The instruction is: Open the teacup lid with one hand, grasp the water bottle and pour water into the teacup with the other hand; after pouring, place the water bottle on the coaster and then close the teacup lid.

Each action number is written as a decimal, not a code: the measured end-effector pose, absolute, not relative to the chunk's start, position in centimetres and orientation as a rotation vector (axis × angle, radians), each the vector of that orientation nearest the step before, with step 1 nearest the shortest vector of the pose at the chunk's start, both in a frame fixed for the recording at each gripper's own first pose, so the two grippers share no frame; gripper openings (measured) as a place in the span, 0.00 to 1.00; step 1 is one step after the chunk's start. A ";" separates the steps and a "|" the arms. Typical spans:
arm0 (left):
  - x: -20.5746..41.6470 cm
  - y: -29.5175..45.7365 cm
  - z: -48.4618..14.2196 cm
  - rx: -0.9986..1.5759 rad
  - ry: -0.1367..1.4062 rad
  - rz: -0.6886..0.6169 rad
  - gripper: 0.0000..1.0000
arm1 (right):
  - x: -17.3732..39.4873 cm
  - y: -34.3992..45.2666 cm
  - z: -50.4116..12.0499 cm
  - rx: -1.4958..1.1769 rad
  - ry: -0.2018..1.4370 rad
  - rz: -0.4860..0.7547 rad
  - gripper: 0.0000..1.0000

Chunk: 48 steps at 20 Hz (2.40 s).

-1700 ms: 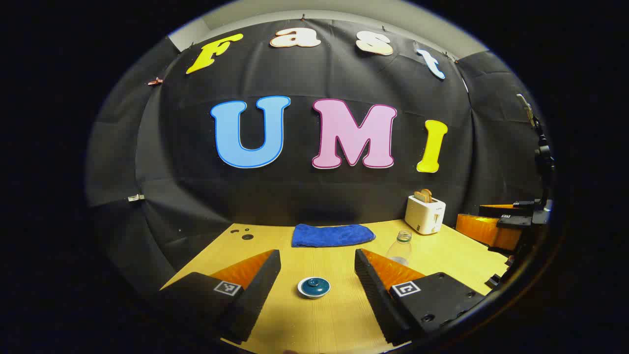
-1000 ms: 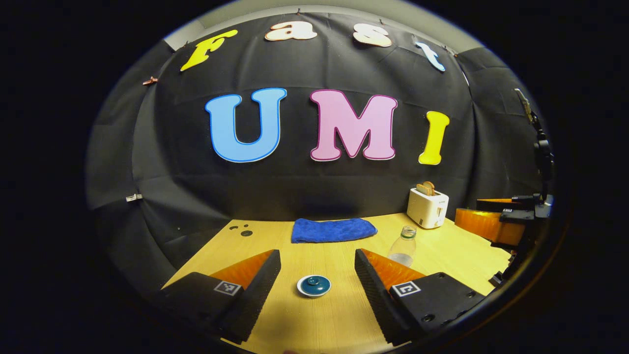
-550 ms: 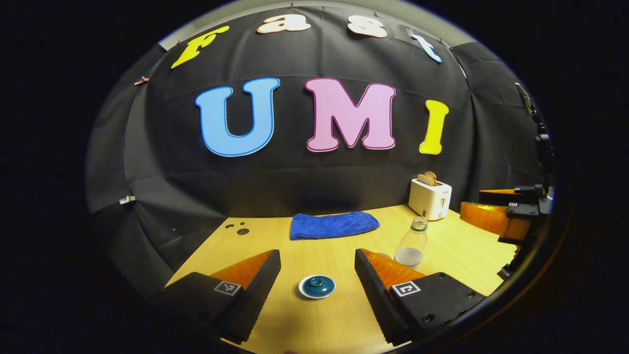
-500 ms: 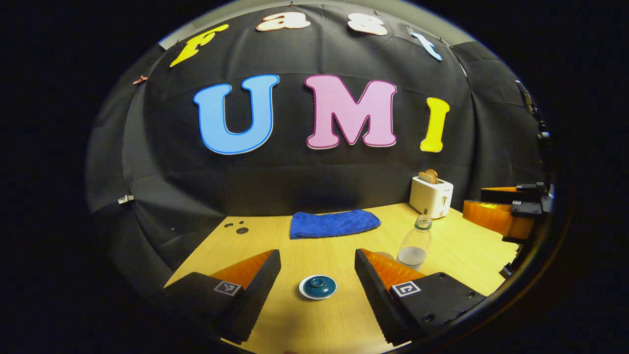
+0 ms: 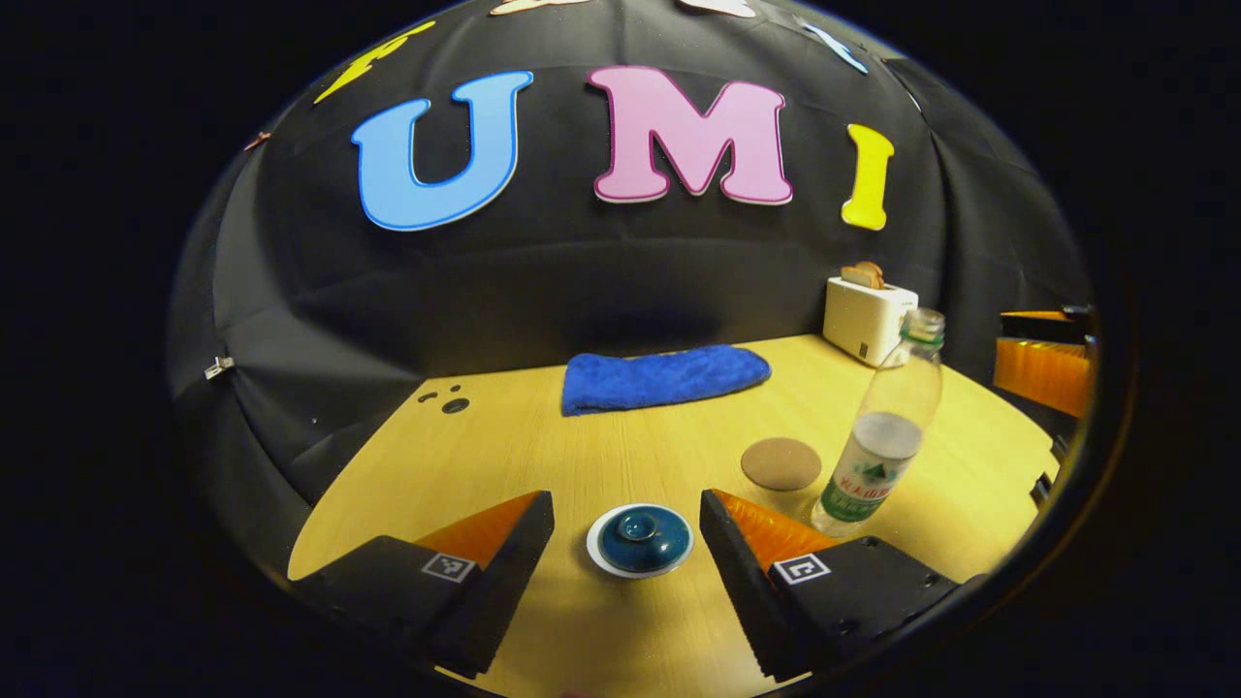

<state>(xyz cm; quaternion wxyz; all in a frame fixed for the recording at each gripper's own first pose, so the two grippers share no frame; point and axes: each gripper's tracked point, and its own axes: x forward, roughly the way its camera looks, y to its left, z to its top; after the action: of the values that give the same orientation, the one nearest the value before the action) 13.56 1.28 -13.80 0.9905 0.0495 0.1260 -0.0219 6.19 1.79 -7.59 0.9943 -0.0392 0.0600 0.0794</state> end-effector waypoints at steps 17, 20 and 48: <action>16.9 0.5 -18.4 0.102 0.282 -0.068 0.63 | 6.2 3.0 -14.1 -0.073 0.244 0.201 0.98; 16.9 0.3 -18.5 0.112 0.280 -0.080 0.52 | 6.8 3.0 -14.5 -0.070 0.241 0.196 0.98; 15.8 1.6 -16.1 0.063 0.207 -0.089 0.24 | 14.5 5.0 -17.1 -0.030 0.149 0.130 0.98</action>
<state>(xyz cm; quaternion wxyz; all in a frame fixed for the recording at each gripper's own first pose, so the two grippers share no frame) 15.85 1.61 -16.11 0.9932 0.0314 0.1035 -0.0443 14.49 5.01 -17.10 0.9950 -0.0149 0.0745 0.0647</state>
